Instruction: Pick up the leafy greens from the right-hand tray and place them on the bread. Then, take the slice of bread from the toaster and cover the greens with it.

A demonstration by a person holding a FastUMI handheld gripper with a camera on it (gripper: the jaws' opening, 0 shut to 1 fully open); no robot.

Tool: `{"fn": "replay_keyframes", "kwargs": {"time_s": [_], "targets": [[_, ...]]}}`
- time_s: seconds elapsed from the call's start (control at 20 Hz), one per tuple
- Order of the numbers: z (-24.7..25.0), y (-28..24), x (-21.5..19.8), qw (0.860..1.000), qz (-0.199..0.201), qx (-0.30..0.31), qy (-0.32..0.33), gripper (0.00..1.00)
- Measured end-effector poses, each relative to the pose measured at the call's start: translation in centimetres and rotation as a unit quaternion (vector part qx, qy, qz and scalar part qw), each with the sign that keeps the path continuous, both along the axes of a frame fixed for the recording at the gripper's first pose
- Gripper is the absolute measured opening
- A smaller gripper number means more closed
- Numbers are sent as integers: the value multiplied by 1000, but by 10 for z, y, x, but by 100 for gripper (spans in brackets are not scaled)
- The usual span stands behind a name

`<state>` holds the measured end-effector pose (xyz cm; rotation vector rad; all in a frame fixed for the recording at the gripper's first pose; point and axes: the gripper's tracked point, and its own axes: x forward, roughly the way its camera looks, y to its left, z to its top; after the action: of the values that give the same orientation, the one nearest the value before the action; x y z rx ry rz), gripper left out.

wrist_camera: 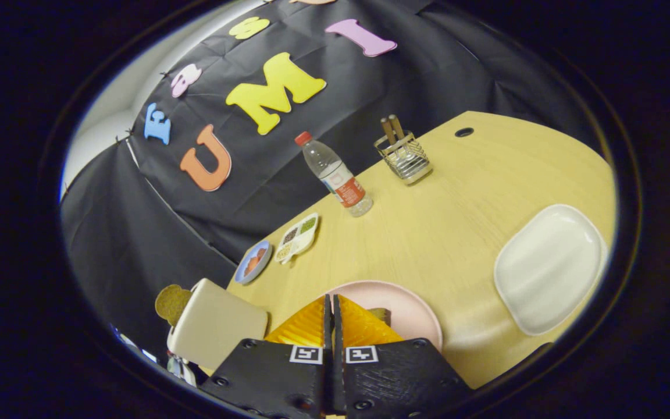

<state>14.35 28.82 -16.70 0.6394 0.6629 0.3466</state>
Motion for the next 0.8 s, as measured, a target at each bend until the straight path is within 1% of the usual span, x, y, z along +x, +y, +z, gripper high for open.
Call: {"fn": "replay_keyframes", "kwargs": {"time_s": [0.05,0.2,0.3,0.45,0.6,0.7,0.8], "targets": [[-5,-4,0,1000,-7,-16,-2,0],[-10,-9,-1,998,-7,-52,-15,0],[-11,-11,-4,997,-3,-66,-26,5],[-9,-19,-1,994,-11,-96,-49,30],[2,-31,-2,989,-32,-122,-74,64],[16,-43,-2,979,-57,-161,-109,88],[39,-50,-6,967,-85,-194,-144,96]]}}
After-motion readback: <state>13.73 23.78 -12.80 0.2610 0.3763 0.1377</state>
